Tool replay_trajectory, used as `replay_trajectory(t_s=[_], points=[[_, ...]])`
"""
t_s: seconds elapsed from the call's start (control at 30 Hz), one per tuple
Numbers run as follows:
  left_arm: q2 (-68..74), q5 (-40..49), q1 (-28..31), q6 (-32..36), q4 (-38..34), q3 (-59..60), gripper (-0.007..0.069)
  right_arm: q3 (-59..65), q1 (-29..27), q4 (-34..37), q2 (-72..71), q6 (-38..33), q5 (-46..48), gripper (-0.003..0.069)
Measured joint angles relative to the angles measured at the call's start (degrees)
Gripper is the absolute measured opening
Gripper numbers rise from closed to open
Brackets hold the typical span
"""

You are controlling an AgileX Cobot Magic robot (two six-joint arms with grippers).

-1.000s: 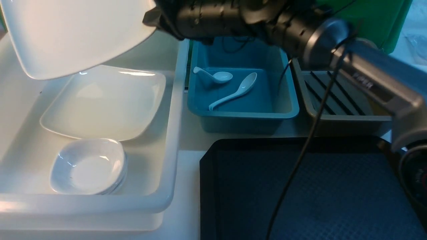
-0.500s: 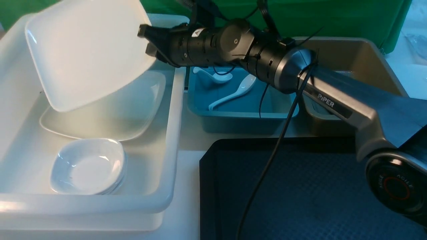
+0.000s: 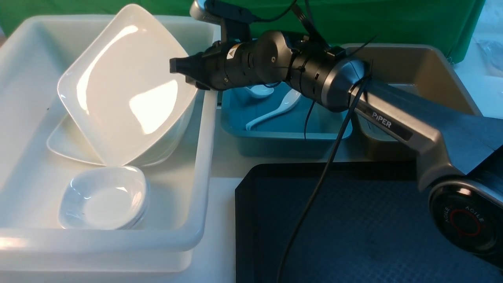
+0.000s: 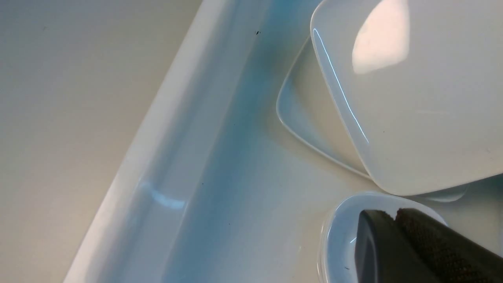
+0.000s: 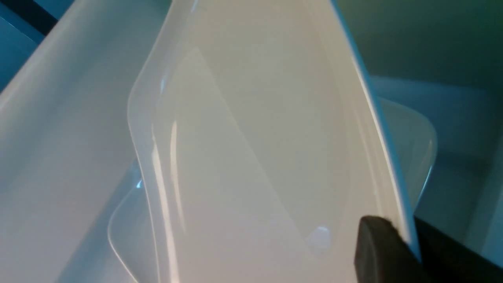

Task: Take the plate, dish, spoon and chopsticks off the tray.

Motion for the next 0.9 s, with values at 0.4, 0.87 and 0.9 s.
replay_trajectory(t_s=[0.4,0.87,0.9], points=[[0.0,0.0,0.0,1.1,0.0,0.0,0.0036,-0.4,-0.1,-0.8,0.0,0.4,-1.9,0.0305],[0.0,0.0,0.0,2.0,0.0,0.0,0.0036,-0.9,-0.2,-0.4,-1.1,-1.2,5.4,0.0308],[0.0,0.2,0.0,2.0,0.0,0.0,0.0036,-0.9,-0.3,-0.4,-1.3,-1.2,6.0,0.0302]])
